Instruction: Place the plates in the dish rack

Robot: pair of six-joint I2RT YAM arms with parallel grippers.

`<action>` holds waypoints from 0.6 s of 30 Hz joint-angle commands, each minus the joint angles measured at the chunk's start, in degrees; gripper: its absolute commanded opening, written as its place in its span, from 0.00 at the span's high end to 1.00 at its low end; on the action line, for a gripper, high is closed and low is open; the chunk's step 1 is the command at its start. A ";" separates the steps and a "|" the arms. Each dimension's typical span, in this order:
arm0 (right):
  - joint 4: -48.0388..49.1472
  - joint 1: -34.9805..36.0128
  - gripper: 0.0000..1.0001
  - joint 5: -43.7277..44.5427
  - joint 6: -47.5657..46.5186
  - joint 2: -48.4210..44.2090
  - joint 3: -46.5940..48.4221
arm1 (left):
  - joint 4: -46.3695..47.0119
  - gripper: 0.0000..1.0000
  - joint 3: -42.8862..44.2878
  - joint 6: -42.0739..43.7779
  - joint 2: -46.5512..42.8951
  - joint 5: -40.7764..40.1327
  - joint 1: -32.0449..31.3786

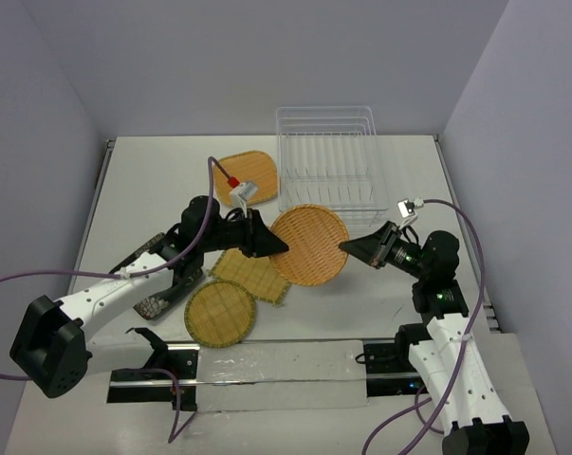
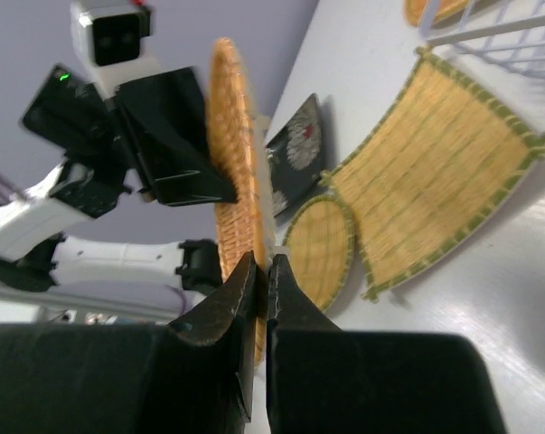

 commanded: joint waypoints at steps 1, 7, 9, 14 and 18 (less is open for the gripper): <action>7.49 -0.17 1.00 -0.82 1.44 -0.08 1.72 | 3.51 0.97 0.70 -0.72 -3.23 -4.24 -0.27; 6.86 -0.09 0.77 1.85 -2.86 1.92 2.71 | 3.36 1.00 5.69 -0.64 -4.26 -11.55 -0.27; 6.35 -0.09 0.41 4.18 -4.29 2.78 3.91 | 0.97 1.00 9.28 -0.07 -3.46 -15.35 -0.27; -1.86 -0.42 0.00 19.93 -9.72 4.08 9.29 | -12.28 1.00 23.06 3.04 1.75 -30.65 -0.27; -10.25 -0.92 0.00 30.90 -14.32 5.30 13.21 | -21.17 1.00 35.44 7.12 6.75 -42.46 -0.27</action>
